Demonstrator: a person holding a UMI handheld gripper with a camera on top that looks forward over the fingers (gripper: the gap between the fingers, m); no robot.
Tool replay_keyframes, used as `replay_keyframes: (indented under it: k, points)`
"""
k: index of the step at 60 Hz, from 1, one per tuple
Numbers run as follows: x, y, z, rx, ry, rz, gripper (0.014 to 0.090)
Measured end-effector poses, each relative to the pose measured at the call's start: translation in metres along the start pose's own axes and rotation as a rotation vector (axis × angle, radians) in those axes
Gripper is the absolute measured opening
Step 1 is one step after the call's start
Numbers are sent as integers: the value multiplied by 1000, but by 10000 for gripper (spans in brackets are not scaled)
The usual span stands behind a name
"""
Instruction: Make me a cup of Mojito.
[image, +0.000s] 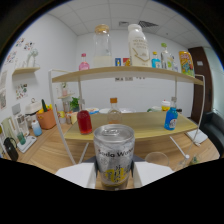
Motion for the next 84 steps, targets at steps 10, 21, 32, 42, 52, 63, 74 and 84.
replay_keyframes:
  k: [10,21,32,42,52,63,74,84]
  points:
    - [0,-2,0,16,-53,144,514]
    - [5,-27,-2,51,-135,535,513]
    - [16,-43,4,70,-243,1048,513]
    - [29,-54,4,119,-329,1456,513]
    - [30,-60,1,152,-449,1780,511]
    - [41,-63,-1,194,-523,2020,510]
    - [40,-67,-1,192,-531,2030,513]
    - [35,-76,-10,194,-462,1800,511]
